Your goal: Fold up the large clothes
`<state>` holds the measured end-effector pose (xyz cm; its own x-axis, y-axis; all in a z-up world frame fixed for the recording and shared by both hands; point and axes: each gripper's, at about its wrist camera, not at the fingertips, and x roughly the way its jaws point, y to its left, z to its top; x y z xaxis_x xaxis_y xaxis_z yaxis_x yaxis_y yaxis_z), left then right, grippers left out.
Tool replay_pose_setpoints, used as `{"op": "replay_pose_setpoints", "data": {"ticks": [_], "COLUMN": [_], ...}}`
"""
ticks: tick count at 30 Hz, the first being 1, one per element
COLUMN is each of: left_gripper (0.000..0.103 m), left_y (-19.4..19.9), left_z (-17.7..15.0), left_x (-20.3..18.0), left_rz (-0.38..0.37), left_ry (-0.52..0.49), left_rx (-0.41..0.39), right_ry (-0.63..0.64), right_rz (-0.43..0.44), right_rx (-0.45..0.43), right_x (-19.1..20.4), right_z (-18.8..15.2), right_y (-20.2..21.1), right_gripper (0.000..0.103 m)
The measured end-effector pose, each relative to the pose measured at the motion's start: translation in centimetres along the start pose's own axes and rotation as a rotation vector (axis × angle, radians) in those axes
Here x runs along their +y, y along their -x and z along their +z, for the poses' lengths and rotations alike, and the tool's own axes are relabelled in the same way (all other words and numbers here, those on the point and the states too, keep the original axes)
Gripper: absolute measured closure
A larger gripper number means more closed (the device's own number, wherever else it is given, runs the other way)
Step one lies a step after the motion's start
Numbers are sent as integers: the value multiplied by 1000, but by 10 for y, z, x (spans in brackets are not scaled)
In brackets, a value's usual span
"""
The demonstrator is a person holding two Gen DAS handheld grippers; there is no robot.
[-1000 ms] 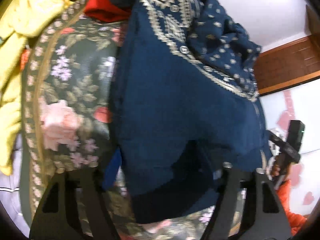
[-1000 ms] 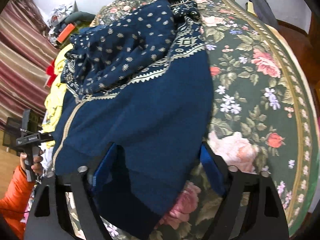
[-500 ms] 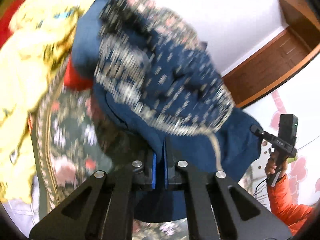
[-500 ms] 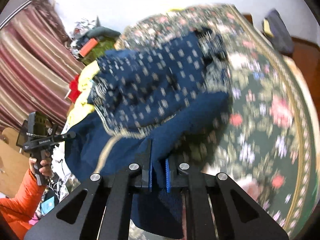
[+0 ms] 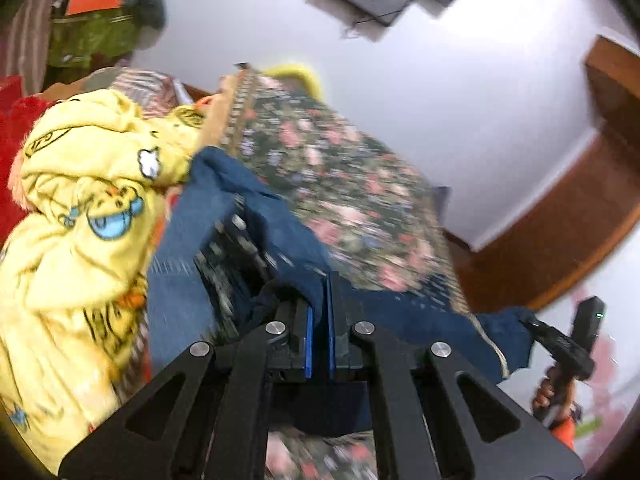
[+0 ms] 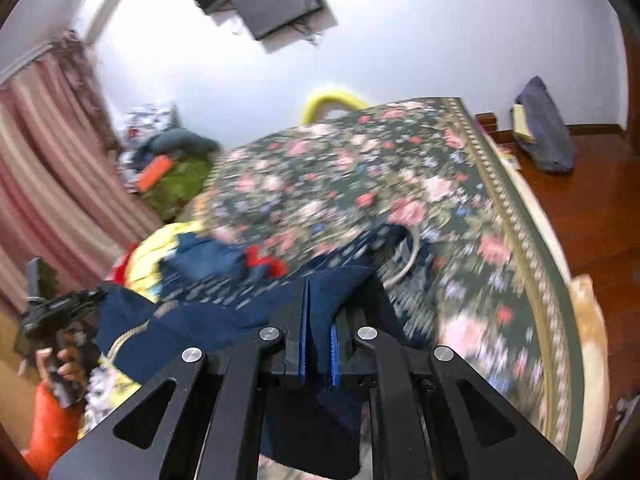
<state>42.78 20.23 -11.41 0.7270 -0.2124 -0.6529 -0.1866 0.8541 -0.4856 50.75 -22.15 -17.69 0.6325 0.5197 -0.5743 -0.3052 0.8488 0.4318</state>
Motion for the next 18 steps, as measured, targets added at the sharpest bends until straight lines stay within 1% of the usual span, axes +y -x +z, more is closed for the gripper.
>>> {"op": "replay_pose_setpoints", "data": {"ticks": [1,2,4,5,6,7,10,12,14,15,16,17,18], "left_gripper": [99,99,99,98,98,96,95,95,95,95,93,87,81], "left_y": [-8,-28,-60,-70,-82,-87,-88,-83,-76,-70,-61,-52,-42], "left_z": [2,5,2,0,-5,-9,-19,-22,-23,-24,-25,-27,-30], "left_x": [5,12,24,28,32,35,31,21,9,2,-3,-11,-18], "left_rz": [15,39,103,123,139,143,169,205,240,254,268,279,278], "left_ry": [8,21,28,24,13,2,-87,-178,-243,-269,-301,-336,-368], "left_rx": [7,31,72,88,106,111,100,120,140,142,139,136,131], "right_ry": [-11,-25,-45,-51,-58,-60,-47,-51,-49,-36,-12,16,59], "right_rz": [-14,-28,-57,-70,-80,-83,-74,-70,-95,-131,-163,-193,-229], "right_rx": [23,48,103,129,148,156,147,160,187,191,186,175,150], "right_x": [-7,-14,-28,-34,-41,-44,-48,-46,-43,-39,-34,-28,-20], "right_z": [3,5,2,-2,-7,-10,-15,-13,-9,-8,-8,-8,-9], "right_y": [-17,-34,-68,-81,-93,-99,-97,-89,-82,-76,-67,-62,-51], "right_gripper": [96,96,96,95,95,94,92,87,83,77,70,64,56]}}
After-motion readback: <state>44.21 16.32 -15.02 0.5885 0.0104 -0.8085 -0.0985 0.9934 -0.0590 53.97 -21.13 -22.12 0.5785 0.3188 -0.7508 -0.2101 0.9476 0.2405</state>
